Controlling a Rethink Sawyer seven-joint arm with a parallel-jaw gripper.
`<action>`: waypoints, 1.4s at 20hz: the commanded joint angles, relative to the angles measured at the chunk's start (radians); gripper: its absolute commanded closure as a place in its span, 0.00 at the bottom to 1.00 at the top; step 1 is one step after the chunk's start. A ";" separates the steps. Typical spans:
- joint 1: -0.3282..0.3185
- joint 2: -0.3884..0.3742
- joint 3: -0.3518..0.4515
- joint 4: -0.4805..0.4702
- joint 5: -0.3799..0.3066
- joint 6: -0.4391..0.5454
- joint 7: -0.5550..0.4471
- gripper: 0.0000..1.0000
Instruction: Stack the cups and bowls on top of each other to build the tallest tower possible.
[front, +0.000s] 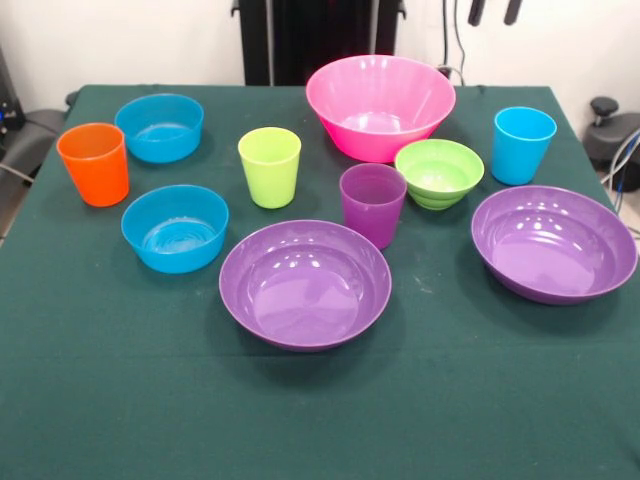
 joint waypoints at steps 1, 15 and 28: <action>-0.027 0.026 0.028 -0.014 -0.142 -0.023 0.027 0.00; -0.087 0.019 0.110 -0.090 -0.220 -0.063 0.041 0.00; -0.135 -0.004 0.152 -0.145 -0.271 0.005 0.006 0.00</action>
